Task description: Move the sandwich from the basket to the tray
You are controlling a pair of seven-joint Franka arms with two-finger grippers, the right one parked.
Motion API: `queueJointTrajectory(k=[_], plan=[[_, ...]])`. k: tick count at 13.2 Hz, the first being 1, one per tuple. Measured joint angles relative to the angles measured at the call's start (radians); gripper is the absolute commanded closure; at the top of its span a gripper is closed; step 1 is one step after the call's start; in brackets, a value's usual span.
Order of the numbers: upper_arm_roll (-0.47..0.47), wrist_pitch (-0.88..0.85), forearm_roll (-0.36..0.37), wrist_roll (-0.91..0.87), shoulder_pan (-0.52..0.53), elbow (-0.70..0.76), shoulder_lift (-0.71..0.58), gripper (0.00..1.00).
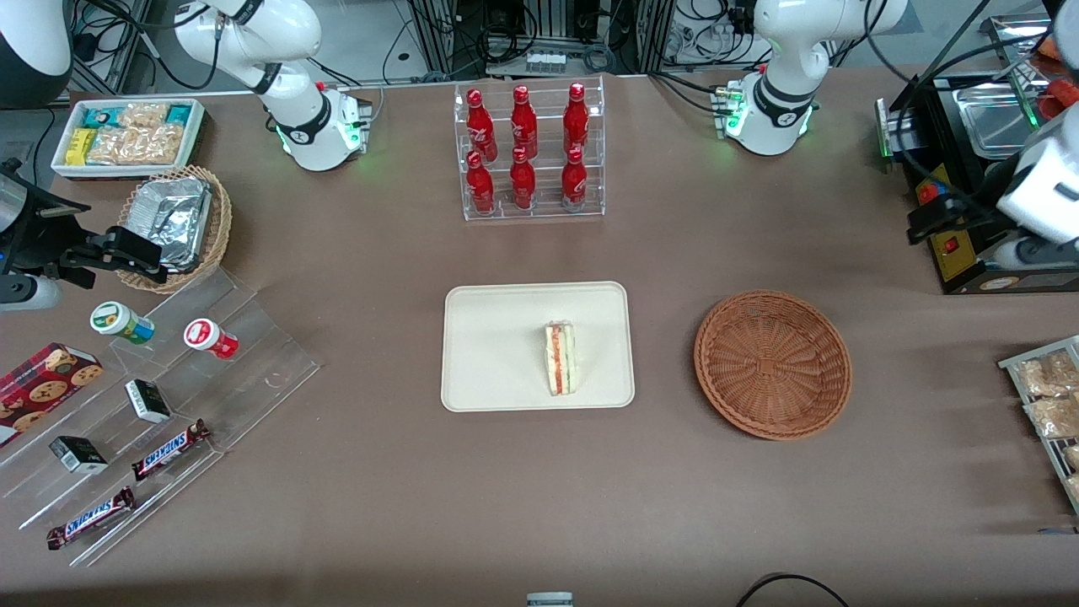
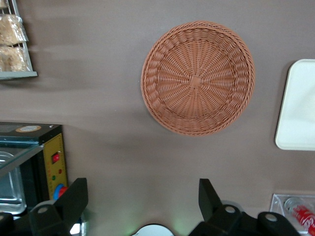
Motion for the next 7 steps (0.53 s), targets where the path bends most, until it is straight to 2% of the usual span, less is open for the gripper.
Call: queueJointTrajectory(k=[3,7], plan=[[0.018,-0.019,0.0,0.072,-0.023,0.01,-0.016,0.01],[0.02,-0.062,0.0,0.081,-0.03,0.052,-0.016,0.01]])
